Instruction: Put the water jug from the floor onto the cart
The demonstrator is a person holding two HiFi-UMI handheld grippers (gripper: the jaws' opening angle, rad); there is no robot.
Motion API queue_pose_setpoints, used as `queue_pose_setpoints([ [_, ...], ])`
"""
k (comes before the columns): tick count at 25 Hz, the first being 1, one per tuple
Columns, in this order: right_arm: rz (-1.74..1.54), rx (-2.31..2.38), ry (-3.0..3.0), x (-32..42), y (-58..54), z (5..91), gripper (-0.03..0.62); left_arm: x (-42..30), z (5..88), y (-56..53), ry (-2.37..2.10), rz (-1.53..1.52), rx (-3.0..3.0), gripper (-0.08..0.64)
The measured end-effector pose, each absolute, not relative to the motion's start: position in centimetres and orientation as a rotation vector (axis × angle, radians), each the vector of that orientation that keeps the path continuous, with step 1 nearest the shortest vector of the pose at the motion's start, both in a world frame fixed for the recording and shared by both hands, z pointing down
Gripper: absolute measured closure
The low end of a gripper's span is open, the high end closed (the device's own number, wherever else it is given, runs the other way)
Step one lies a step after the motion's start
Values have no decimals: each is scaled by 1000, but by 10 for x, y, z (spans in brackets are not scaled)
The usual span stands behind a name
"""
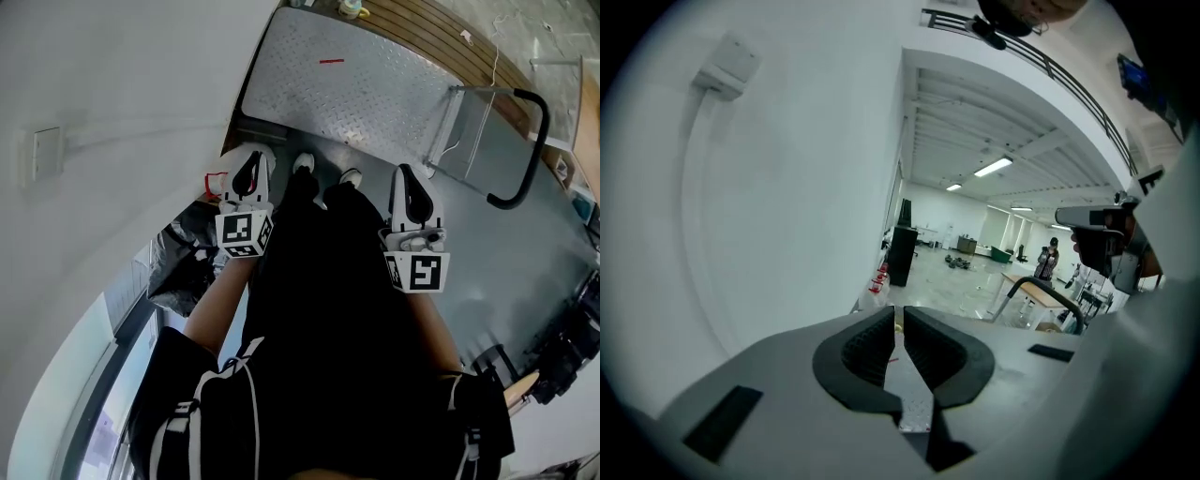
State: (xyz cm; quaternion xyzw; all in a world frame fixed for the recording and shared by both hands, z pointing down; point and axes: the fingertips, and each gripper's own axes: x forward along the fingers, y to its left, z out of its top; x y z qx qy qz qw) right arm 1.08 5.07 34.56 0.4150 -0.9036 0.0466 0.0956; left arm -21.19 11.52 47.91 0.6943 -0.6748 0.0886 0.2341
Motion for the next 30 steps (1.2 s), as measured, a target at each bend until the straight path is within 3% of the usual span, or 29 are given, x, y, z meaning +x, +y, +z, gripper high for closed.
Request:
queue_pose_setpoints([
  [6, 129, 1165, -2704, -6, 52, 343, 574, -225, 537, 137, -1795, 330, 1824, 536],
  [11, 128, 1140, -2672, -23, 56, 352, 572, -224, 622, 170, -1540, 439, 1714, 448],
  [23, 99, 1101, -2606, -49, 65, 366, 574, -260, 771, 253, -1366, 692, 1430, 445],
  [30, 80, 1104, -2596, -55, 68, 359, 572, -266, 800, 277, -1296, 744, 1383, 443],
])
